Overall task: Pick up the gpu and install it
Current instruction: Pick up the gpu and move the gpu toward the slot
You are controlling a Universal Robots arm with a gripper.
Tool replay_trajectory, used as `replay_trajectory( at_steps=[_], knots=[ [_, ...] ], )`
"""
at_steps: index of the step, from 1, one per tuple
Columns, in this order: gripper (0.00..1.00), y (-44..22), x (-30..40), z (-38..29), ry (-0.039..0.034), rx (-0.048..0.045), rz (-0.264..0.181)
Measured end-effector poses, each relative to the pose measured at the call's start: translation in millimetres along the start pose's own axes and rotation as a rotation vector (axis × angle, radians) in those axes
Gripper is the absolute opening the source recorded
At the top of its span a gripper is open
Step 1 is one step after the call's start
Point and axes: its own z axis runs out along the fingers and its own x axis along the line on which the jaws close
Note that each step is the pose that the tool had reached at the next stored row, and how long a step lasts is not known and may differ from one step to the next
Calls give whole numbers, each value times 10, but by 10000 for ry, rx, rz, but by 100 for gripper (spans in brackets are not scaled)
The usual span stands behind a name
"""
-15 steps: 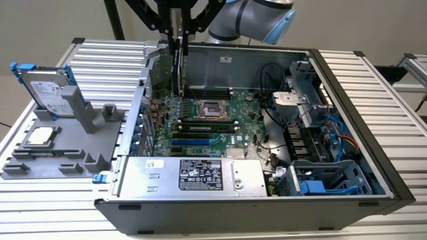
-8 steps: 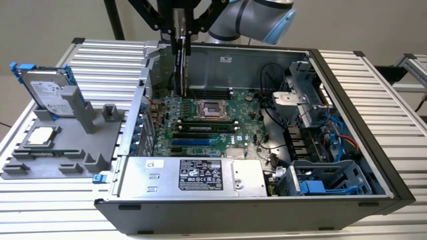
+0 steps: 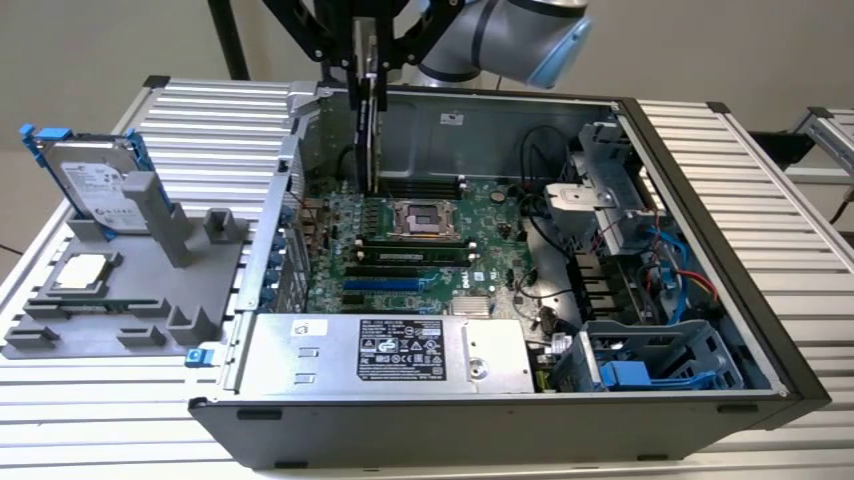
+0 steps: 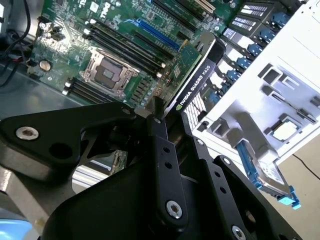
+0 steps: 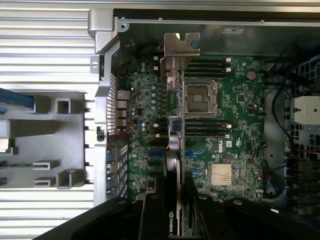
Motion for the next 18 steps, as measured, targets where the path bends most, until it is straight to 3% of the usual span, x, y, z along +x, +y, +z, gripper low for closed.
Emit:
replay_trajectory(
  at_steps=[18],
  knots=[
    [0, 1, -98, 2, 1, 1, 0]
  ],
)
